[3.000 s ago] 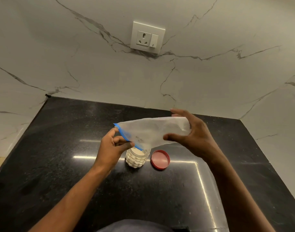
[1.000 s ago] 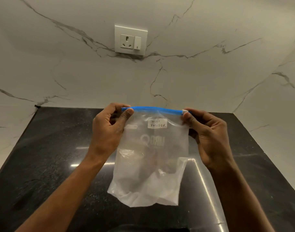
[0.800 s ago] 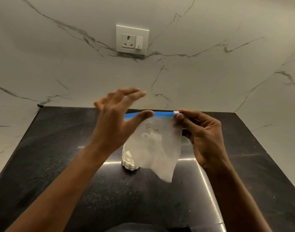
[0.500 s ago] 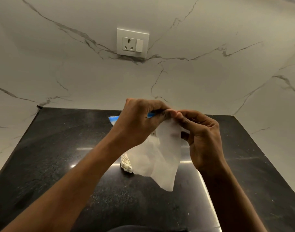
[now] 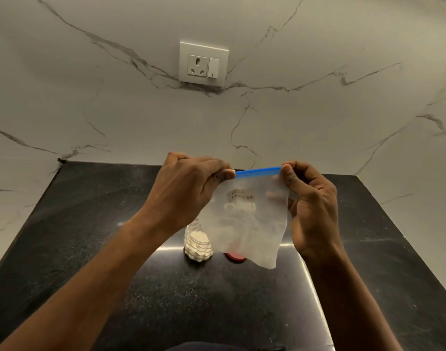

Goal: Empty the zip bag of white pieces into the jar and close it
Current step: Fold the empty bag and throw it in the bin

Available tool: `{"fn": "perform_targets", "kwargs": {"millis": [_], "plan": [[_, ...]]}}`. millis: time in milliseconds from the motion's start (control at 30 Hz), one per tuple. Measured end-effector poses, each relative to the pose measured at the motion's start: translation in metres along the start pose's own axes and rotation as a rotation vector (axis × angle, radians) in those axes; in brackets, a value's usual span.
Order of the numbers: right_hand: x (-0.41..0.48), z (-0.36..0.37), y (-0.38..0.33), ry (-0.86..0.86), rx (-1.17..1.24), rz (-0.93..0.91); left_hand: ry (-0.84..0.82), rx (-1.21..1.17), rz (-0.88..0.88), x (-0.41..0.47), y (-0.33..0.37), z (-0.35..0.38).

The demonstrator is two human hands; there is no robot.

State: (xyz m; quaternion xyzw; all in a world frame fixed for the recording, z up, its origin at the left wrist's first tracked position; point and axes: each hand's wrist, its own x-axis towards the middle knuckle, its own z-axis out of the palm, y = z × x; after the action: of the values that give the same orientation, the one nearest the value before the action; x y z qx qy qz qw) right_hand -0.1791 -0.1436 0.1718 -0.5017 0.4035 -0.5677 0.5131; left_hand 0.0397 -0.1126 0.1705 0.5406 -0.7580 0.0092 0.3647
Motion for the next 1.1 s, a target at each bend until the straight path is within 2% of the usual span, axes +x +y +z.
{"fn": "perform_targets", "kwargs": {"millis": [500,600,667,767,833,1000,1100], "plan": [[0.009,-0.019,0.004,0.018,0.111,0.079,0.057,-0.163,-0.037,-0.011,-0.025,-0.003],[0.011,-0.02,0.003,0.019,0.171,0.135,0.097,-0.323,-0.185,-0.013,-0.032,0.0],[0.014,-0.022,0.003,0.034,0.206,0.169,0.089,-0.51,-0.312,-0.017,-0.037,0.002],[0.016,-0.023,0.003,0.022,0.251,0.208,-0.047,-0.951,-0.455,-0.024,-0.036,0.01],[0.017,-0.02,0.003,0.001,0.269,0.23,-0.105,-1.108,-0.481,-0.027,-0.031,0.019],[0.019,-0.011,0.013,-0.048,0.254,0.258,-0.032,-1.131,-0.606,-0.024,-0.025,0.034],[0.015,-0.013,0.021,-0.211,0.101,0.246,0.05,-1.159,-0.675,-0.021,-0.029,0.037]]}}
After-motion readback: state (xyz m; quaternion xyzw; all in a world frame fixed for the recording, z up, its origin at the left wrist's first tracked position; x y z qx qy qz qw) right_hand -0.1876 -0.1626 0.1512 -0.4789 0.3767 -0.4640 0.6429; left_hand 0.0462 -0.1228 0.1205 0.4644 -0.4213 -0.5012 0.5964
